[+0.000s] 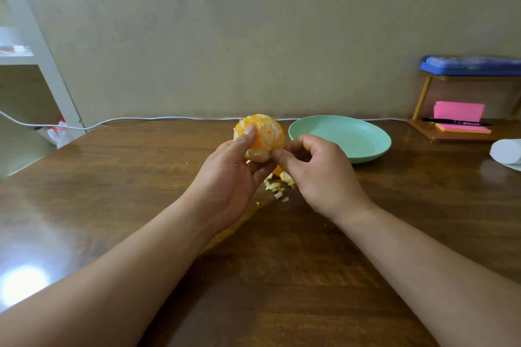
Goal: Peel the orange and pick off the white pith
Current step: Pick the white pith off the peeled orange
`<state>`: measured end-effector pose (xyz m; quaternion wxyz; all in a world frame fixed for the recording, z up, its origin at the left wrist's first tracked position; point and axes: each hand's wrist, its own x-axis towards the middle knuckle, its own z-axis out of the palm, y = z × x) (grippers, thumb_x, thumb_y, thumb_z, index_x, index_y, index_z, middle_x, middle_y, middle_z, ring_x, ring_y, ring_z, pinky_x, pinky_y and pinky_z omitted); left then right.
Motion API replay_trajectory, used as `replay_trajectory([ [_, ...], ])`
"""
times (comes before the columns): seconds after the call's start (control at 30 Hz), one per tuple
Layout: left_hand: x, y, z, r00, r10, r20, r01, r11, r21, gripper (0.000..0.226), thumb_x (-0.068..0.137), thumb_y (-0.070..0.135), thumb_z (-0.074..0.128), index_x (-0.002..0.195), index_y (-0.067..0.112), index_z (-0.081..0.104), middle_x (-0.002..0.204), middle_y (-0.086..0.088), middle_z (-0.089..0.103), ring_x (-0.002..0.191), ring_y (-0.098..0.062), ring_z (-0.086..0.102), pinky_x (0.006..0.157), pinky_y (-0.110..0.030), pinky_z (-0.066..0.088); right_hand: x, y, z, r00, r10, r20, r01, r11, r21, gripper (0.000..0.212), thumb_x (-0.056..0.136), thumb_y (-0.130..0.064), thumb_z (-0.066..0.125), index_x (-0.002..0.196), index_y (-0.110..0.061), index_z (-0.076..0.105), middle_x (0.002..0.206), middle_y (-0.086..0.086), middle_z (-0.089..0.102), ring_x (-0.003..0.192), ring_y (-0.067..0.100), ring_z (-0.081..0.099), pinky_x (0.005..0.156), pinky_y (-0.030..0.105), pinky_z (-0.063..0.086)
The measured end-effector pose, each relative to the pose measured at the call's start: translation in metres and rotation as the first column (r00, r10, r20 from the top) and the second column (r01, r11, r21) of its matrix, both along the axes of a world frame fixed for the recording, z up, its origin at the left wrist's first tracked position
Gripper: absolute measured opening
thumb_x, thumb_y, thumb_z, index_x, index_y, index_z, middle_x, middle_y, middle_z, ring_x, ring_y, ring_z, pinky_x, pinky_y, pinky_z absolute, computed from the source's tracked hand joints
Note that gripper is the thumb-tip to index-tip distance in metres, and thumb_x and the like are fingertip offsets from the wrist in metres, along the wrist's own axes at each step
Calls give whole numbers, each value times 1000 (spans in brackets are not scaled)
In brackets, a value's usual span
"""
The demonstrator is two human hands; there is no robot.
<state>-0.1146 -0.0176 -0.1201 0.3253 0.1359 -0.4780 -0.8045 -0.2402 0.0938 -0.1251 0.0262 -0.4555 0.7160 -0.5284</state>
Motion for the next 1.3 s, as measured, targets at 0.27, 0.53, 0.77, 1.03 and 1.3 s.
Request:
replay_trajectory([
  [0.27,-1,6,-4,991,130,37,-122,978,-170,69,90,34,73,144,5,41,138,-18,68,122,-26,73,111,-45,55,-2,1,1,1000,-22,3,22,1000,22,16,100,-35,72,89,-23,76,73,-6,73,67,11,67,61,28,53],
  [0.53,-7,18,-3,987,158,13,-155,981,-115,55,101,29,69,143,4,44,136,-19,69,120,-26,74,109,-44,56,2,-2,1,994,-64,93,67,997,-31,14,91,-27,74,81,-18,71,67,-4,68,64,14,62,58,31,47],
  [0.77,1,5,5,999,33,-9,-30,975,218,46,109,33,58,142,1,56,121,-24,75,105,-33,78,97,-47,63,-1,0,-2,999,11,37,-9,998,-65,12,95,-21,72,84,-24,73,73,-10,70,71,3,63,58,15,48],
  [1.03,2,5,6,999,22,25,-25,992,128,49,110,36,55,142,-1,57,132,-26,72,117,-33,74,99,-43,62,1,0,-2,999,23,-46,-25,999,-36,19,100,-42,73,92,-24,73,80,-10,72,80,4,67,65,19,53],
  [1.3,7,3,8,998,-27,63,16,984,179,51,108,43,54,141,5,59,120,-19,74,97,-26,76,83,-36,65,0,3,1,991,95,-95,-104,990,-95,16,101,-23,70,85,-21,70,79,-8,68,78,11,64,66,19,51],
])
